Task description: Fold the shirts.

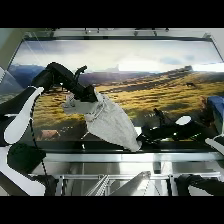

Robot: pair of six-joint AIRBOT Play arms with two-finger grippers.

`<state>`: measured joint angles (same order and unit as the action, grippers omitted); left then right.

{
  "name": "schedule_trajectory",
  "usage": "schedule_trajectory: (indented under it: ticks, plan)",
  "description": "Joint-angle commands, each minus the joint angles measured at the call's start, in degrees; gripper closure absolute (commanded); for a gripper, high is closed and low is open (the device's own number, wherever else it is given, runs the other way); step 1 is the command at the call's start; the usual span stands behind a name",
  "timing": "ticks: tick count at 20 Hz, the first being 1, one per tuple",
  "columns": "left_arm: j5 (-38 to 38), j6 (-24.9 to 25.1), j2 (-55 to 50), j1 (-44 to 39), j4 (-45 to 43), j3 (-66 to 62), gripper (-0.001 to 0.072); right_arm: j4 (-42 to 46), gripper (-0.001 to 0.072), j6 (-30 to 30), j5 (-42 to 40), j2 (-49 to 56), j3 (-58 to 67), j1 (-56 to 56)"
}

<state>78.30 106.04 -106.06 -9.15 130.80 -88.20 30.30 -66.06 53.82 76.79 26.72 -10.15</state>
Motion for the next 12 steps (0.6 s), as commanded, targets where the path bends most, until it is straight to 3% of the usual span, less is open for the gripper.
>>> schedule_trajectory:
  ticks: [1, 4, 8, 12]
  plan:
    - [2.67, -1.03, 0.35, -0.11, 0.24, -0.33, 0.0688, -10.16, 0.0698, 7.67, -0.96, -0.46, 0.61, -2.36]
    - [2.19, -0.76, 5.68, 0.90, 4.20, -0.35, 0.0689, -9.92, 0.0698, 7.91, 0.85, -5.42, 4.07, 2.45]
    - [1.86, 2.14, 18.78, 6.05, 16.81, -0.66, 0.0687, -10.03, 0.0698, 10.45, 5.18, -18.58, 14.73, 18.40]
    - [5.16, 2.60, 35.12, 10.38, 17.73, -7.10, 0.0687, -10.78, 0.0698, 10.43, 11.82, -31.26, 31.45, 36.00]
